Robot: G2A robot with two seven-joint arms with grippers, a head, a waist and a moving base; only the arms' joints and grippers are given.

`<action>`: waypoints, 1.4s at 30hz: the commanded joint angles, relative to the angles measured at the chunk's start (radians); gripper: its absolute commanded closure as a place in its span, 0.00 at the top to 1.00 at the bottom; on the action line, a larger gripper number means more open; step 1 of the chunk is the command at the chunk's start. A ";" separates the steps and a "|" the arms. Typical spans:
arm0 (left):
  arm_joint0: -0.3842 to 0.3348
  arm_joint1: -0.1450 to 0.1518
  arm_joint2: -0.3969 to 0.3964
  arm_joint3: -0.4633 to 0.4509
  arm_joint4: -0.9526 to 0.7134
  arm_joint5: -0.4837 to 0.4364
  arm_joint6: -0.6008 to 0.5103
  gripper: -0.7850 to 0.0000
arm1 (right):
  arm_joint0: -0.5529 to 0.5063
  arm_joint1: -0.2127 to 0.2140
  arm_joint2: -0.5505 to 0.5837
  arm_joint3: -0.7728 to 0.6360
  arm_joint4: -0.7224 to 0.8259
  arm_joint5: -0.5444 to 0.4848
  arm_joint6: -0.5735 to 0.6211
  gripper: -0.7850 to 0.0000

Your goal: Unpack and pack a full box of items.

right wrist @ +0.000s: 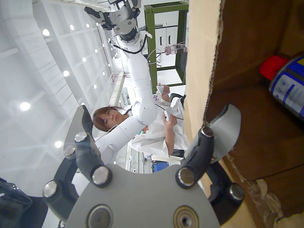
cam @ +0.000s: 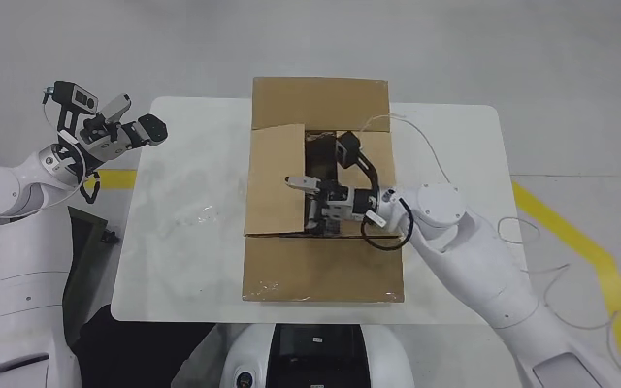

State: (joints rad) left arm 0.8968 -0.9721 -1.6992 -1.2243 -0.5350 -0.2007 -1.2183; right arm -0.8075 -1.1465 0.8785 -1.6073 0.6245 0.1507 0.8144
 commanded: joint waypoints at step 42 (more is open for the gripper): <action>-0.016 0.012 0.023 -0.076 -0.012 0.032 0.059 1.00 | 0.152 -0.147 -0.243 -0.084 -0.292 -0.158 -0.220 1.00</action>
State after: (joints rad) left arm 0.8853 -0.9606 -1.6795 -1.3007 -0.5460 -0.1689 -1.1573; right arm -0.6593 -1.2889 0.6446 -1.6962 0.3393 -0.0070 0.5933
